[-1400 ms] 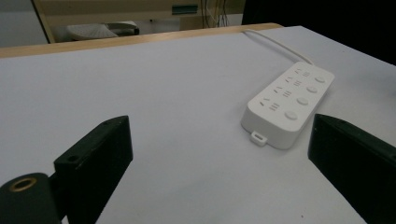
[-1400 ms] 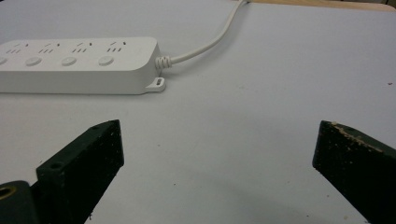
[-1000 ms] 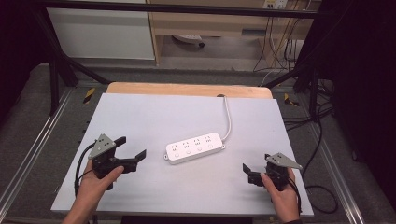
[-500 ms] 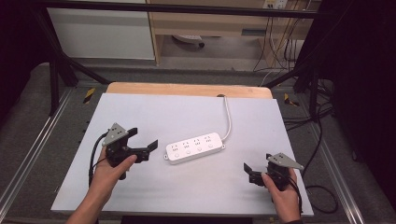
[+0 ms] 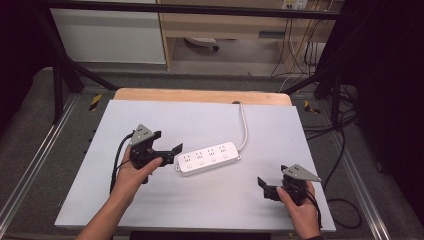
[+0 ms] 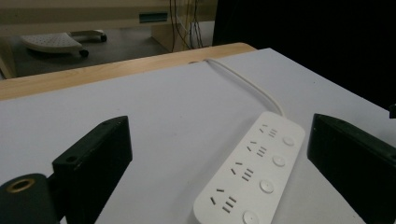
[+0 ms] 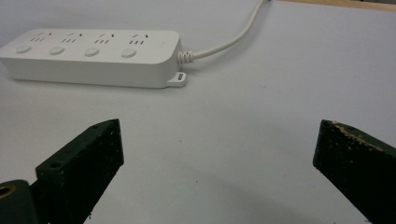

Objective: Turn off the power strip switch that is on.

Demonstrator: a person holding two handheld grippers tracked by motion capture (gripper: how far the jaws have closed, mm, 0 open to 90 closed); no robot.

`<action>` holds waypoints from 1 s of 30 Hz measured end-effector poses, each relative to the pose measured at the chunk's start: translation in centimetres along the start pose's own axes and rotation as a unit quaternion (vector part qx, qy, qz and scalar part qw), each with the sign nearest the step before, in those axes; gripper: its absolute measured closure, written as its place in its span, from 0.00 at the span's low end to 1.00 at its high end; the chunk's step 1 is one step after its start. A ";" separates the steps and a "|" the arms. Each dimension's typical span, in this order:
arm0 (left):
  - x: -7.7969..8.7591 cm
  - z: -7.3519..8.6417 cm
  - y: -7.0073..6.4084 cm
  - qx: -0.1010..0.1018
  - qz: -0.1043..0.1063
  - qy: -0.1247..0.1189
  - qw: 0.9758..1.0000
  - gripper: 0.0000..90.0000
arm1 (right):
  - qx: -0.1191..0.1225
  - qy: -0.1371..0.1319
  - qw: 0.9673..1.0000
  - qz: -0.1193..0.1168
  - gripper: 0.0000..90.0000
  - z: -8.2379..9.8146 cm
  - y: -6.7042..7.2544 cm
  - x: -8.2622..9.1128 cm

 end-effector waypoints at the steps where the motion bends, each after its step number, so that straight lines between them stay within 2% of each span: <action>1: 0.0 0.0 0.0 0.000 0.000 0.000 1.000 0.07 | 0.003 0.001 1.000 0.000 0.03 0.0 0.0 0.0; 6: -1.4 -0.1 -0.4 0.001 -0.007 0.002 1.000 0.07 | 0.004 0.003 1.000 -0.001 0.03 0.0 0.1 -0.3; 15: -2.6 -0.3 -1.3 0.003 -0.009 0.002 1.000 0.07 | 0.006 0.006 1.000 -0.006 0.03 0.0 0.3 -0.4; 30: -4.4 -0.4 -2.9 -0.002 -0.001 0.008 1.000 0.09 | 0.006 0.006 1.000 -0.008 0.03 0.0 0.3 -0.4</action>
Point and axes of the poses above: each handheld gripper's, and its own axes: x roughly backward along the jaws, z roughly out of its underside, y roughly to its left, the point moved 7 cm from there along -x, roughly forward along the jaws, and after that the axes turned 13 degrees about -z, right-handed, at the moved point
